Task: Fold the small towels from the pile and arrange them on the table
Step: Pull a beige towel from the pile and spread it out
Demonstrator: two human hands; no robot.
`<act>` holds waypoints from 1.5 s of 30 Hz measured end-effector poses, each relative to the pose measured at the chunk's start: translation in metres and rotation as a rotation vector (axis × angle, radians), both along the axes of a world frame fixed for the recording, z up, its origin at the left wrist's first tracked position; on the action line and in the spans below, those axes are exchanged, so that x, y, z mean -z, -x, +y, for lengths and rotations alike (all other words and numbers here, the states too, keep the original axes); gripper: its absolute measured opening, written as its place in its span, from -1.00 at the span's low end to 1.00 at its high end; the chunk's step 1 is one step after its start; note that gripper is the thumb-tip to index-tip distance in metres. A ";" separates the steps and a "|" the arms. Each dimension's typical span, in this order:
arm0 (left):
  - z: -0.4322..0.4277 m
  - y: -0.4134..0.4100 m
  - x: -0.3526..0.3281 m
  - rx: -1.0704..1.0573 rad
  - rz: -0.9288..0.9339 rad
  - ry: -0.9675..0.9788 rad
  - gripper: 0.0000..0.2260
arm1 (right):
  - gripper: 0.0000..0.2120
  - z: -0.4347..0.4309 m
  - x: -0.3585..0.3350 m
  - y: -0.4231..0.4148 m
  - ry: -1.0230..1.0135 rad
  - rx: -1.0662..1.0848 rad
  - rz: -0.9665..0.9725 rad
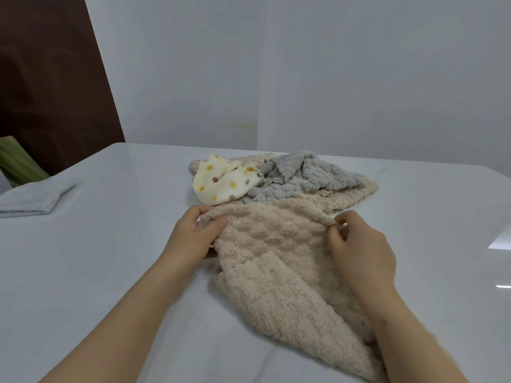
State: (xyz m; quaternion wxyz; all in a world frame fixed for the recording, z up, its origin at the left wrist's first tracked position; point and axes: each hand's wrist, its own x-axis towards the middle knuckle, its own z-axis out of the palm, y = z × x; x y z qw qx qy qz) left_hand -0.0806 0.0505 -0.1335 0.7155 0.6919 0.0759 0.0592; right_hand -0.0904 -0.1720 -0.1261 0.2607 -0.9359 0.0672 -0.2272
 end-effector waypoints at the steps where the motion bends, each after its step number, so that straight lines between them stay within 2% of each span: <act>1: 0.001 -0.002 0.000 -0.009 -0.015 0.029 -0.95 | -0.87 0.000 -0.001 0.000 -0.042 0.015 -0.039; 7: 0.005 -0.021 0.003 -0.217 -0.110 -0.073 -0.88 | -0.80 0.004 0.003 -0.004 -0.179 0.027 -0.124; 10: 0.007 -0.034 0.008 -0.281 -0.099 -0.250 -0.88 | -0.71 0.002 0.010 -0.009 -0.176 0.002 -0.073; 12: 0.003 -0.041 0.012 -0.293 -0.071 -0.305 -0.80 | -0.60 0.001 0.015 -0.016 -0.141 -0.037 0.001; 15: -0.006 -0.045 0.018 -0.259 -0.052 -0.522 -0.70 | -0.35 0.001 0.022 -0.022 -0.165 -0.171 0.122; 17: -0.010 -0.045 0.022 -0.211 -0.106 -0.550 -0.59 | -0.28 0.001 0.025 -0.025 -0.115 -0.240 0.164; 19: -0.013 -0.043 0.028 -0.160 -0.171 -0.570 -0.66 | -0.31 0.000 0.027 -0.028 0.015 -0.254 0.211; 21: -0.013 -0.038 0.031 -0.070 -0.178 -0.742 -0.77 | -0.37 -0.001 0.027 -0.030 0.123 -0.243 0.251; 23: -0.012 -0.035 0.032 0.056 -0.185 -0.917 -0.78 | -0.44 0.002 0.026 -0.029 0.127 -0.230 0.261; 24: -0.011 -0.034 0.030 0.099 -0.184 -0.976 -0.77 | -0.47 0.003 0.025 -0.028 0.115 -0.226 0.256; 27: -0.009 -0.033 0.023 0.187 -0.122 -1.104 -0.56 | -0.57 0.006 0.023 -0.024 0.079 -0.202 0.206; 29: -0.009 -0.028 0.015 0.246 -0.063 -1.126 -0.50 | -0.61 0.005 0.021 -0.020 0.094 -0.201 0.182; 33: -0.003 -0.019 0.000 0.363 0.045 -1.155 -0.35 | -0.72 0.000 0.014 -0.012 0.201 -0.319 0.326; 36: 0.004 -0.014 -0.006 0.450 0.156 -1.216 -0.42 | -0.77 -0.006 0.001 -0.003 0.142 -0.380 0.444; 38: 0.006 -0.011 -0.007 0.422 0.215 -1.110 -0.59 | -0.83 -0.007 -0.005 0.002 0.127 -0.398 0.504; 40: 0.003 -0.006 -0.004 0.309 0.207 -1.044 -0.72 | -0.84 -0.004 -0.005 0.005 0.127 -0.394 0.508; 43: -0.007 0.000 0.008 0.110 0.005 -1.309 -0.69 | -0.78 0.002 0.001 0.003 0.177 -0.313 0.322; 45: -0.012 0.000 0.018 0.118 -0.134 -1.365 -0.66 | -0.76 0.006 0.006 0.001 0.210 -0.316 0.244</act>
